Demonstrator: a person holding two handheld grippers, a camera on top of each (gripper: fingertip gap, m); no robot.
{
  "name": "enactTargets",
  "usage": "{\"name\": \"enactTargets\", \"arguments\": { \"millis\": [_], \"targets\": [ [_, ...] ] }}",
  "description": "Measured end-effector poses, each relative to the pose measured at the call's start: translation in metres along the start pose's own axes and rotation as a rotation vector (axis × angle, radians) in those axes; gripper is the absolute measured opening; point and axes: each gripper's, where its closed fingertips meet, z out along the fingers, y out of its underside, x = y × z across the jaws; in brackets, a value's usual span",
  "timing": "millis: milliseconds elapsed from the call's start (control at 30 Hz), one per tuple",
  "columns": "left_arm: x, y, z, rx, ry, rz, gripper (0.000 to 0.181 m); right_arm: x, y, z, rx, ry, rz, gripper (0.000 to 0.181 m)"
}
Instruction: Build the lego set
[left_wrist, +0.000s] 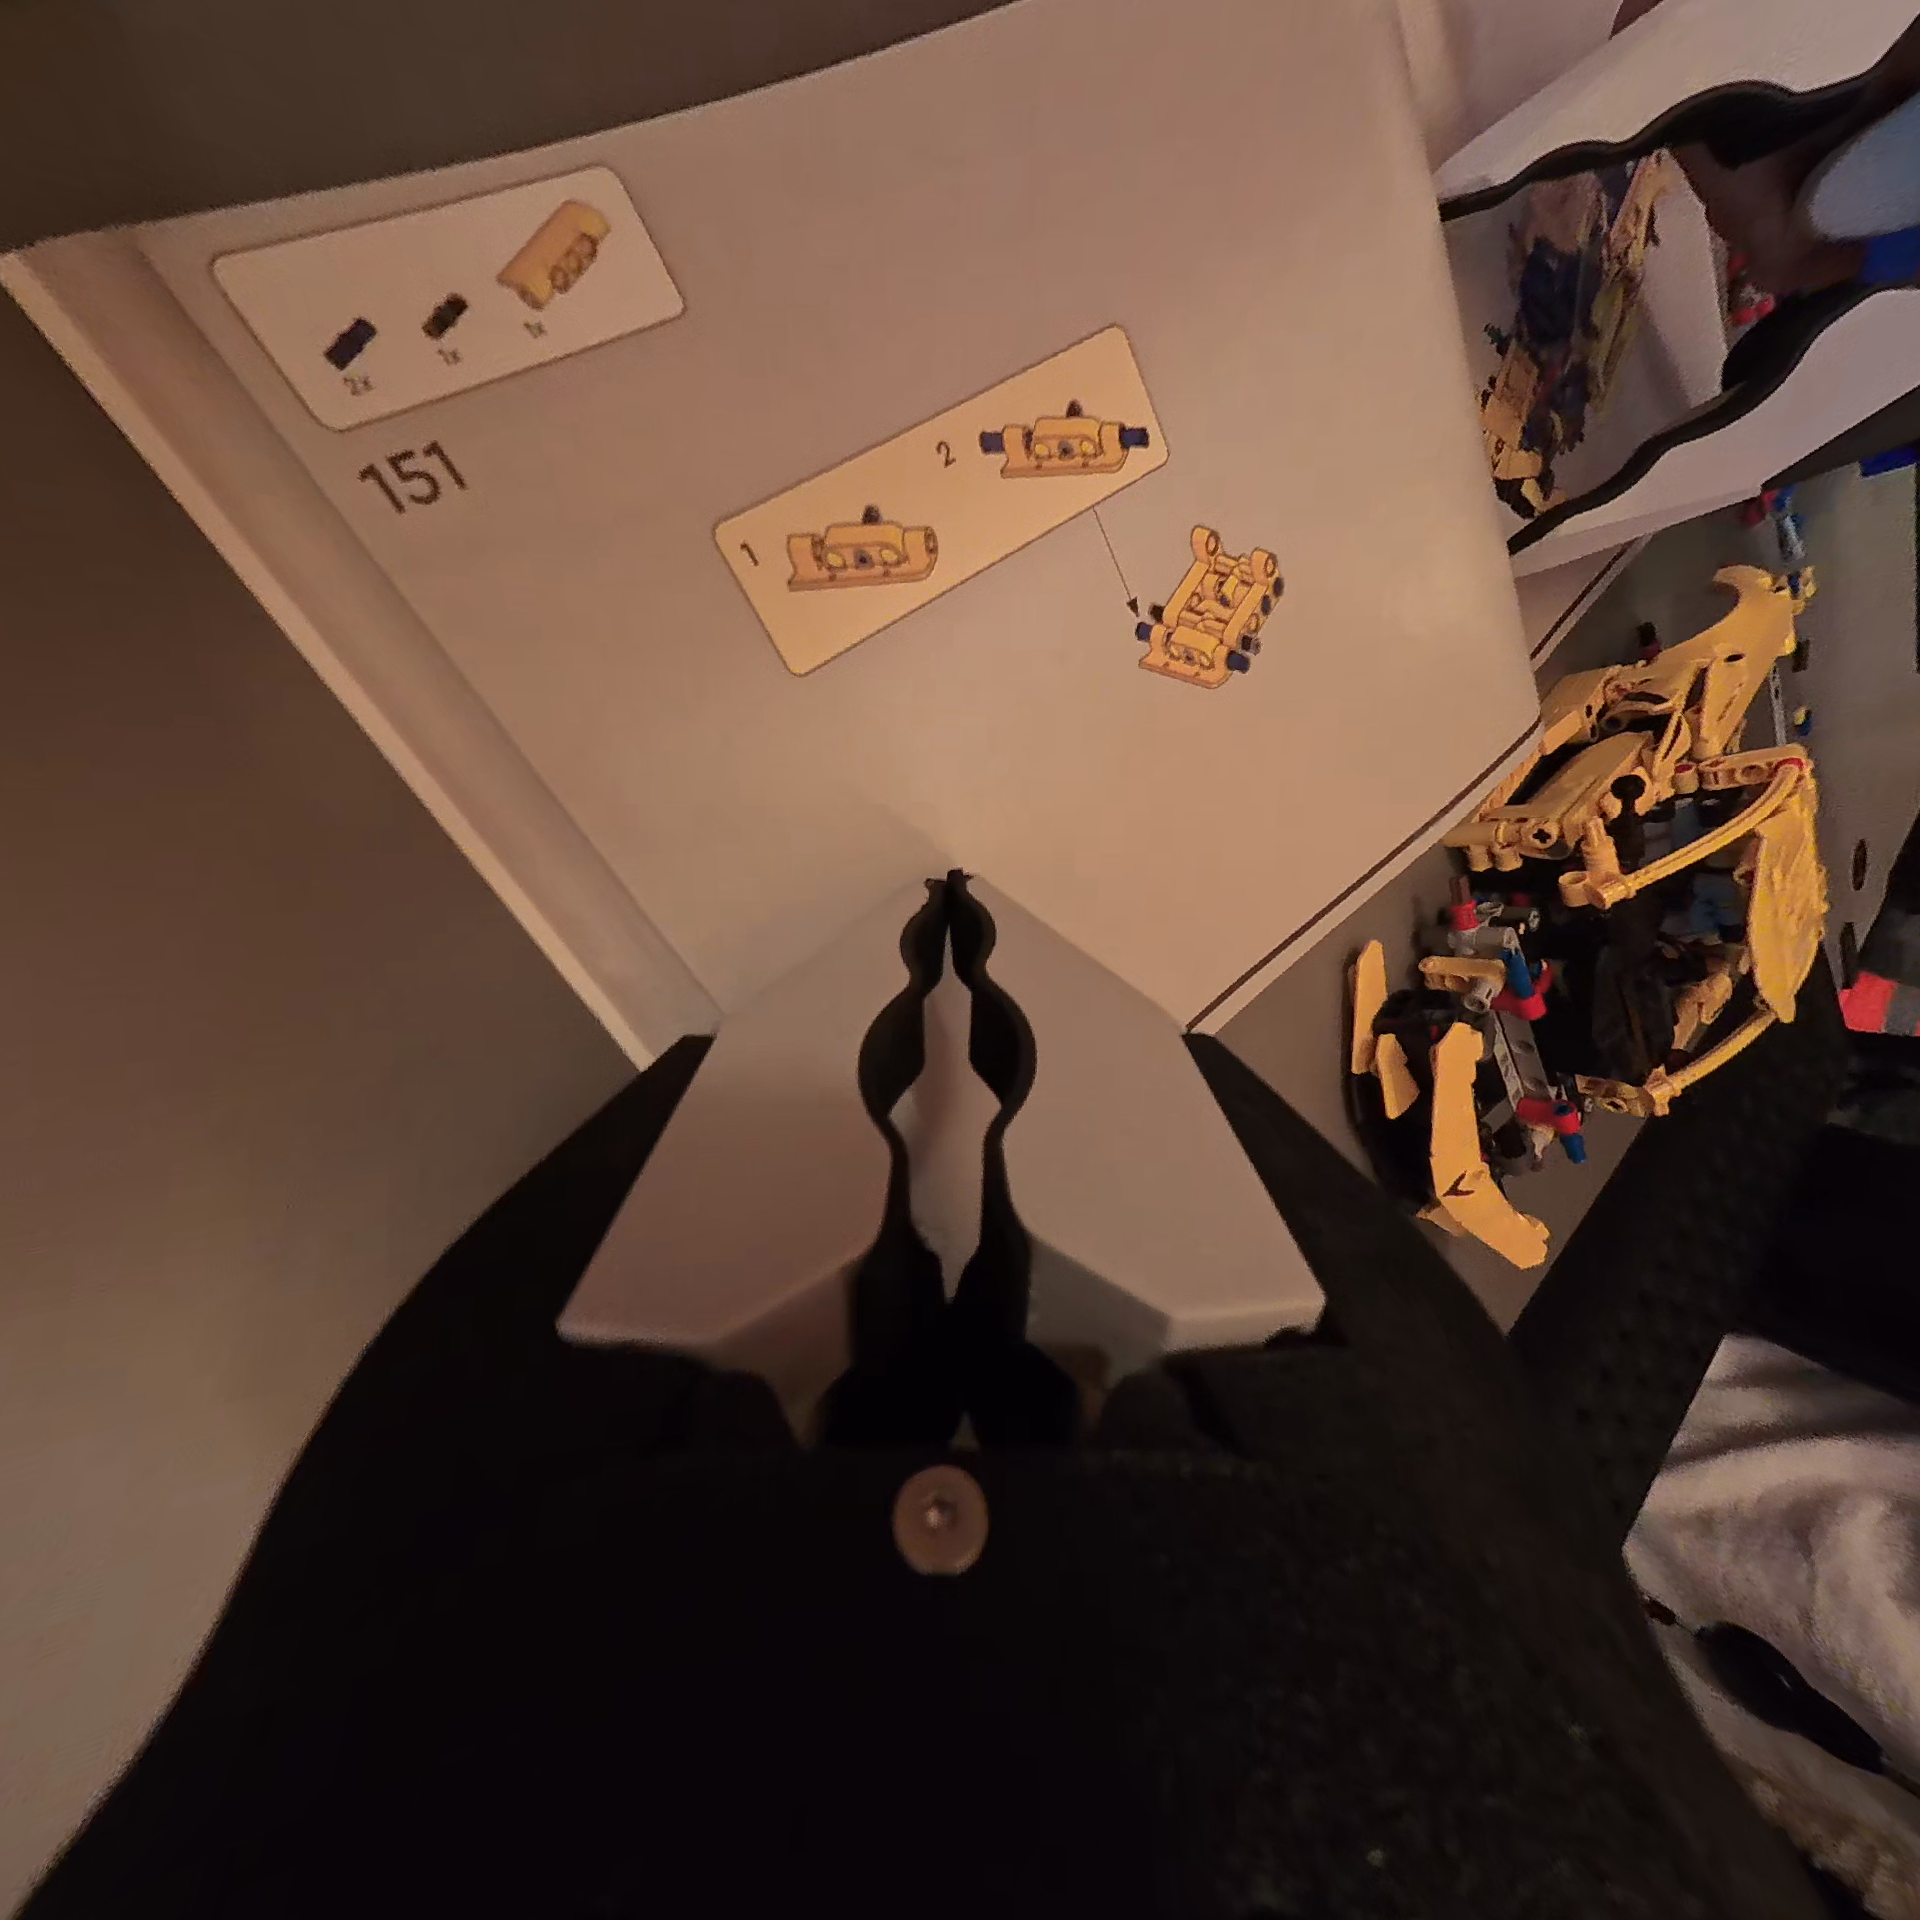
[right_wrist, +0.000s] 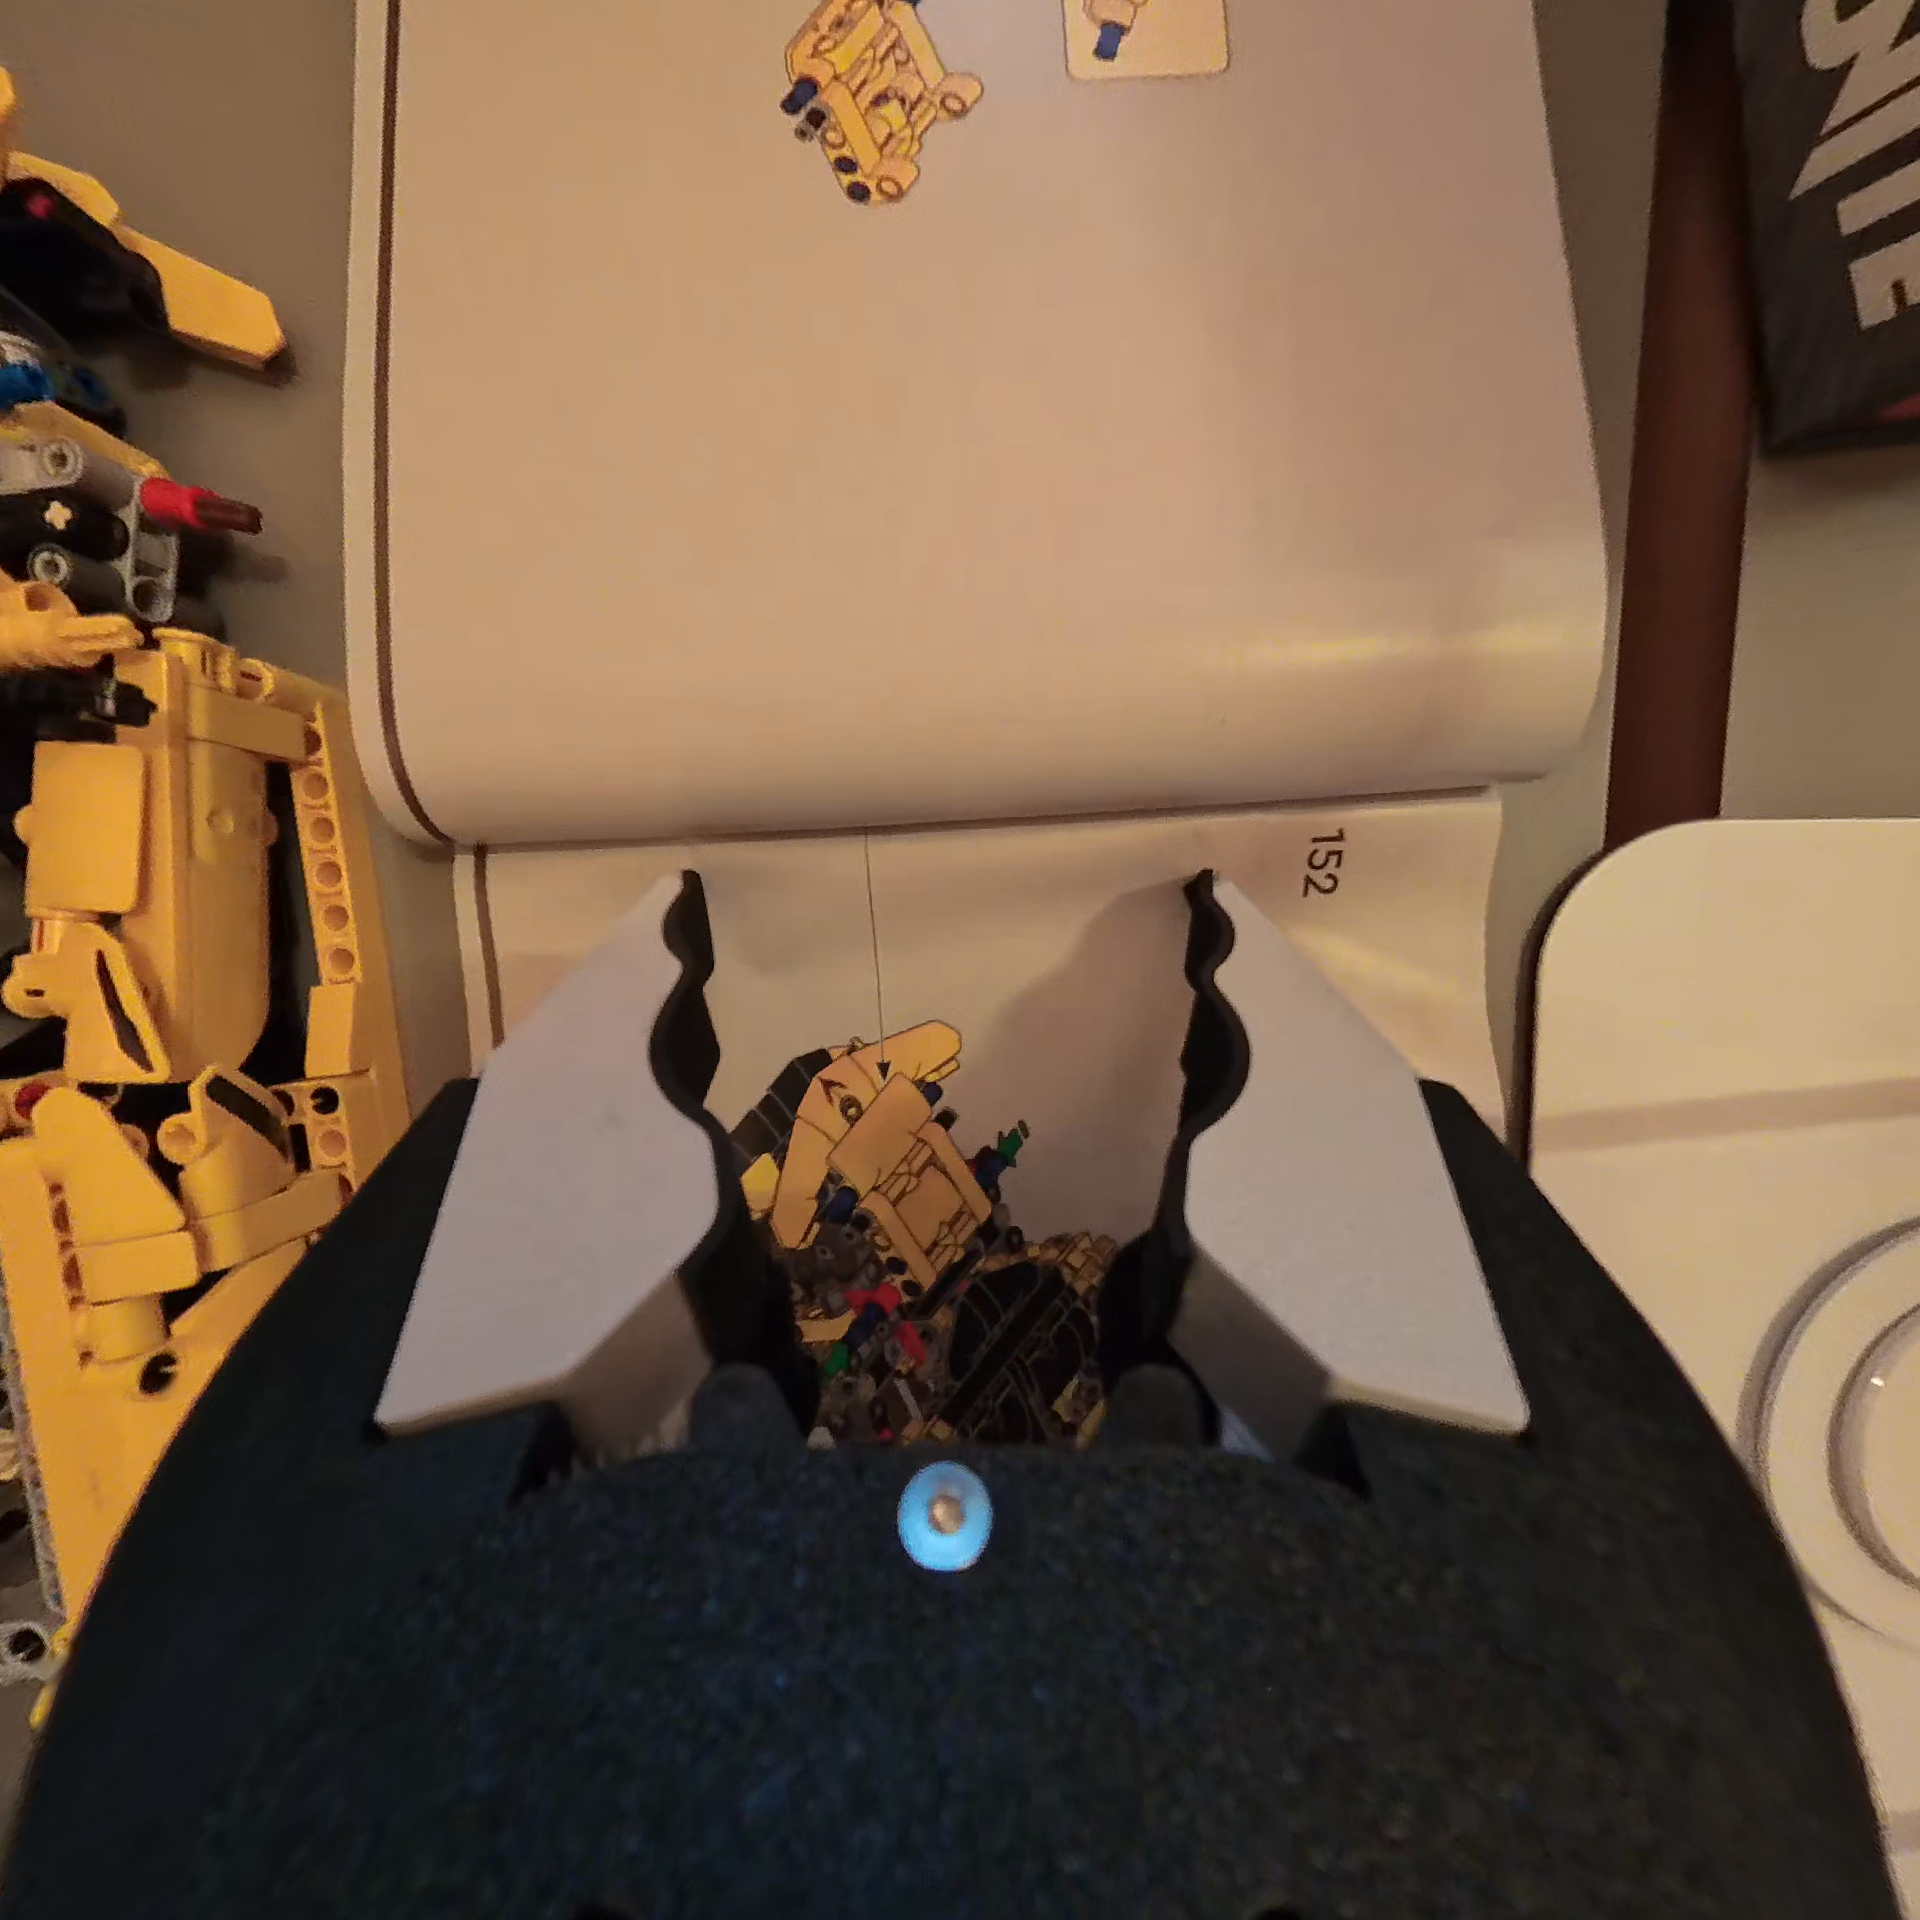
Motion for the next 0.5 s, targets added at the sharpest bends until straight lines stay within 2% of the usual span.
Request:
{"name": "enactTargets", "arguments": {
  "millis": [133,233,333,433,500],
  "targets": [
    [0.000,-0.005,-0.007,0.016,-0.011,0.006,0.001,0.002,-0.012,-0.013,0.042,0.008,0.067,0.087],
    [0.020,-0.027,-0.033,0.142,0.031,0.040,0.006,-0.002,-0.038,-0.050,0.186,0.041,0.161,0.089],
    [0.032,-0.042,-0.078,0.254,-0.082,0.160,0.010,-0.014,-0.054,-0.108,0.358,0.190,0.241,0.082],
    [0.054,-0.041,-0.144,0.382,-0.193,0.291,0.012,-0.055,-0.057,-0.160,0.563,0.292,0.325,0.076],
    [0.069,-0.028,-0.190,0.485,-0.248,0.365,0.018,-0.090,-0.045,-0.176,0.650,0.341,0.366,0.075]
  ]
}}
